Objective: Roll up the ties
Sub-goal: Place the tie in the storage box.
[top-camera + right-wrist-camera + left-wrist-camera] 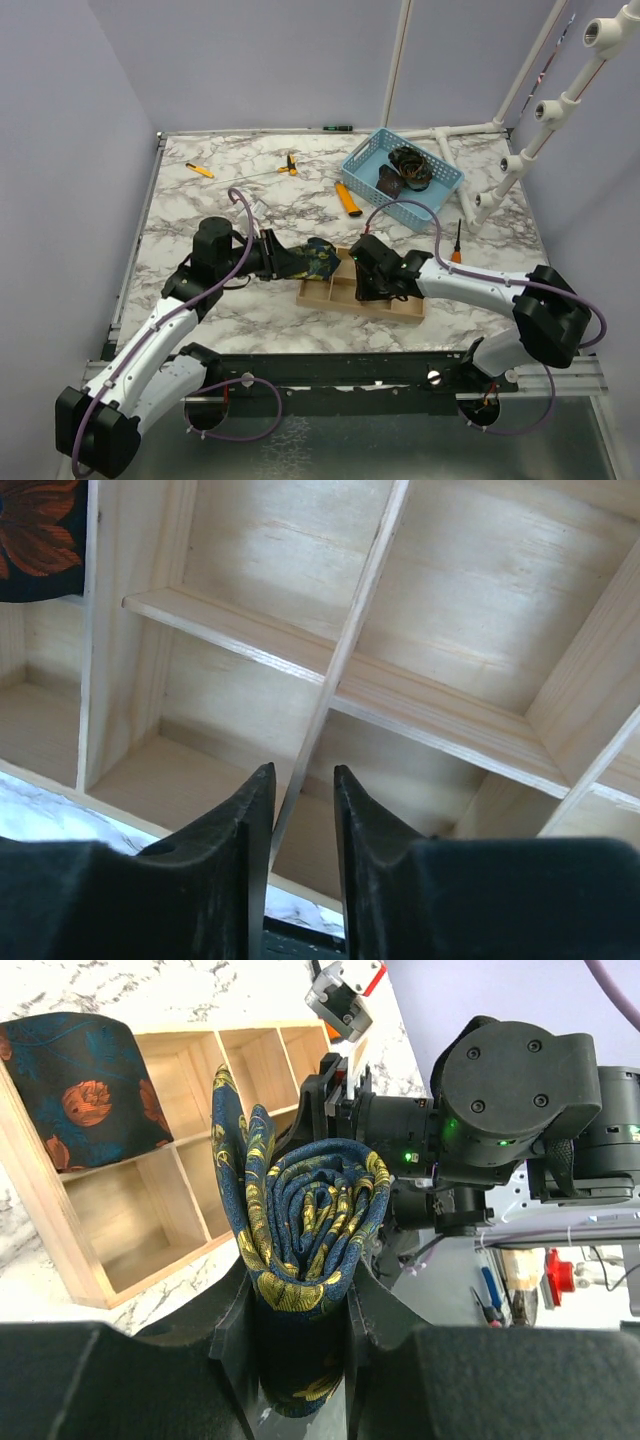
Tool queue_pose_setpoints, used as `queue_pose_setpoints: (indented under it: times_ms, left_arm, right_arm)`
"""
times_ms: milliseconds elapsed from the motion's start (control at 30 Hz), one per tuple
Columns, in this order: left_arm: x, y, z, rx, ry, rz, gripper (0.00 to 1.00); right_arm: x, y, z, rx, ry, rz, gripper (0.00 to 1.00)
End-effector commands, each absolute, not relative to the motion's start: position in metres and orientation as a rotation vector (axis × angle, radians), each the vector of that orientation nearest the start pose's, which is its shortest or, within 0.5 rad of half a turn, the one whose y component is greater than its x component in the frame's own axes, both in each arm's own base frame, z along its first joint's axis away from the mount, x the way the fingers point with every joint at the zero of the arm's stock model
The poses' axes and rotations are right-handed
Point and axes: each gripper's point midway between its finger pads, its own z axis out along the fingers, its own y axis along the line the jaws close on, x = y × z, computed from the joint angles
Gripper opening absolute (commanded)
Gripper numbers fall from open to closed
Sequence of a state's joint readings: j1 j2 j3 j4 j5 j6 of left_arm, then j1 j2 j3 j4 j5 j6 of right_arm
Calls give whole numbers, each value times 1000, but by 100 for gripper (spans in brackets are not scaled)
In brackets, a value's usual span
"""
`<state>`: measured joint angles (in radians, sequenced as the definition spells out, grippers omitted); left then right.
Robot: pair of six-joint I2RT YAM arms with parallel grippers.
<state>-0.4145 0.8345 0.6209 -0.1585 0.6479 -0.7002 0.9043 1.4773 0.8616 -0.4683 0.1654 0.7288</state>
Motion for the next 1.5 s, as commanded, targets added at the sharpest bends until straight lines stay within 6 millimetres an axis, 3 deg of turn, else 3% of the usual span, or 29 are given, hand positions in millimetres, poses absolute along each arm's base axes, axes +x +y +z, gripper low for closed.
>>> queue_pose_setpoints:
  times_ms: [0, 167, 367, 533, 700, 900, 1467]
  left_arm:
    - [182, -234, 215, 245, 2133, -1438, 0]
    - [172, -244, 199, 290, 2208, -1484, 0]
    - [169, -265, 204, 323, 2196, -1556, 0]
    - [172, -277, 206, 294, 2160, -1638, 0]
    - [170, -281, 178, 334, 2244, -1634, 0]
    - [179, -278, 136, 349, 2430, -1487, 0]
    - [194, -249, 81, 262, 2704, -1065, 0]
  right_arm:
    - [184, 207, 34, -239, 2696, 126, 29]
    - [182, 188, 38, -248, 2677, 54, 26]
    - [185, 192, 76, -137, 2561, 214, 58]
    - [190, 181, 95, -46, 2468, 239, 60]
    - [184, 176, 86, -21, 2482, 241, 60]
    - [175, 166, 67, 94, 2513, 233, 57]
    - [169, 156, 54, 167, 2525, 198, 55]
